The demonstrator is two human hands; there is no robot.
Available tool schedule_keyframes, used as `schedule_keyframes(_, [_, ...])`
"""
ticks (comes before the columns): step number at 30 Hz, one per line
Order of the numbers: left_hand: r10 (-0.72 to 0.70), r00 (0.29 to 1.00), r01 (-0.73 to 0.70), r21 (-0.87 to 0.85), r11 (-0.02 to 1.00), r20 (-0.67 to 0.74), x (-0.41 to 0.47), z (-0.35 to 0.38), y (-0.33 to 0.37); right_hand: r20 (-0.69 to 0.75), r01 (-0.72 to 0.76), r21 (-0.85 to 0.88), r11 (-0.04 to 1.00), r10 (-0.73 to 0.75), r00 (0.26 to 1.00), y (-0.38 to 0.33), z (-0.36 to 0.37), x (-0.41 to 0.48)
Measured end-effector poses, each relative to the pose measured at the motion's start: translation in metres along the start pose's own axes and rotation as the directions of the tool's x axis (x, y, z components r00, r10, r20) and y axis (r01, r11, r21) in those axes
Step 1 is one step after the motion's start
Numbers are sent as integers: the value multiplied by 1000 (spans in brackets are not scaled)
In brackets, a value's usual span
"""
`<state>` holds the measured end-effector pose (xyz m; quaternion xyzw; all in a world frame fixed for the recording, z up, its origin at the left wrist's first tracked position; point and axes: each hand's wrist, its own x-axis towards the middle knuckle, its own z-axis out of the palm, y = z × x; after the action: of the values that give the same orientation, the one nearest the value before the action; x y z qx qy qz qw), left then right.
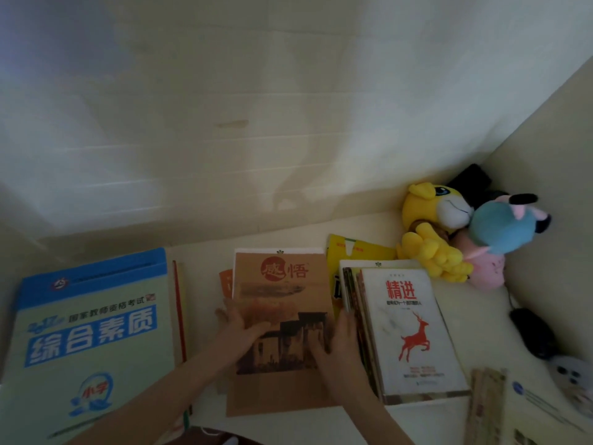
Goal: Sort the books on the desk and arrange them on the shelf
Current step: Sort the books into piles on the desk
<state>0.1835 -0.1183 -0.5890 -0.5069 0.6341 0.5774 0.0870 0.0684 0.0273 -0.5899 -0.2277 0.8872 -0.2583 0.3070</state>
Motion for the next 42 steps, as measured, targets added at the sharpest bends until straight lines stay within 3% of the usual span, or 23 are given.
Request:
schedule_keyframes(1, [69,996,-64,91,994,-56,-2,0,4,-90,80,-87,993,-88,992,-1,-13,-1])
schedule_keyframes(3, [286,948,-272,111,956,-137,-13,4,17,-285,192,-109,975,-216,934,3,-48,2])
schedule_keyframes(5, [413,904,-413,17,910,-115,-27,15,34,-414,136,-94,986,-163,896,23,-87,15])
schedule_keyframes(7, [448,894,-443,-109,890,21,-41,32,53,-378,-40,-11,999,33,925,49,-122,30])
schedule_keyframes(10, [377,875,-302,-266,915,303,-42,75,74,-210,-240,128,962,262,942,85,-141,44])
schedule_keyframes(13, [274,857,-108,-370,923,435,-25,111,81,-134,-222,213,952,253,958,103,-140,46])
schedule_keyframes(19, [60,880,147,-391,909,472,4,140,75,-98,-154,382,911,206,974,121,-141,47])
schedule_keyframes(26, [-1,919,117,-270,956,393,15,170,68,67,-324,512,796,338,939,133,-158,55])
schedule_keyframes(29, [-7,941,101,-262,960,339,26,177,70,249,-376,475,796,289,924,138,-162,58])
schedule_keyframes(31, [-78,922,197,-286,938,379,30,177,73,322,-369,489,790,230,919,136,-164,57])
schedule_keyframes(34, [-159,904,300,-322,898,398,36,177,69,355,-381,470,796,224,907,137,-168,62])
schedule_keyframes(42, [-167,920,264,-246,933,355,41,198,66,450,-464,504,729,236,861,149,-168,69])
